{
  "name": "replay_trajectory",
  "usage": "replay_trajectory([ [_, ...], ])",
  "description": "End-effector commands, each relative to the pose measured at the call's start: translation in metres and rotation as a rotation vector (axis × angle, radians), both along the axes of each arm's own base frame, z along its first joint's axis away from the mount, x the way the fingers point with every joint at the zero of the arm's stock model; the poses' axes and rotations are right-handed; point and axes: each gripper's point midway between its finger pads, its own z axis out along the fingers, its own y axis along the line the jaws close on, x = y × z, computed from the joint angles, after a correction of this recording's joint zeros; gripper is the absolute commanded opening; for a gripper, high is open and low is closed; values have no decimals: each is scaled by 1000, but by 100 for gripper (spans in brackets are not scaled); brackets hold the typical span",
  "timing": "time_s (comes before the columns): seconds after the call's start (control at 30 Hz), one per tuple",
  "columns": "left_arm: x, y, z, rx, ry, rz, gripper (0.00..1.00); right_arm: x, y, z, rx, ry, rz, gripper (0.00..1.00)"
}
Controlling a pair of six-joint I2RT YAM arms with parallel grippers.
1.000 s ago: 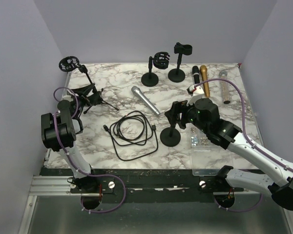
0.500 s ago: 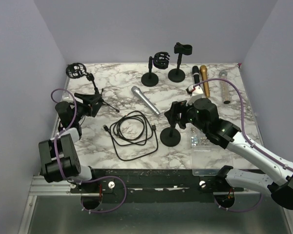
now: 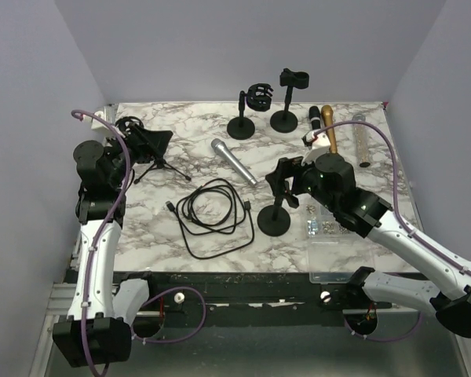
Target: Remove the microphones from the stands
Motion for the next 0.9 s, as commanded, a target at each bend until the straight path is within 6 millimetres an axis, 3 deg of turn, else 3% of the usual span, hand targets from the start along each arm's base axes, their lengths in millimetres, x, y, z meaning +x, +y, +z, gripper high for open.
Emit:
replay_trajectory([
  [0.0,-17,0,19,165,-47,27,71,2,-19,33,-19,-69,-67,100],
  [0.23,-79,-15,106,195,-345,14,73,-12,-65,90,32,-191,-195,100],
  [0.37,-117,-13,140,198,-501,42,76,-25,-101,124,88,-281,-297,100],
  [0.6,-170,-1,167,217,-673,136,80,-49,-148,160,130,-367,-407,100],
  [0.87,-205,12,177,234,-763,229,83,-70,-174,178,188,-413,-441,100],
])
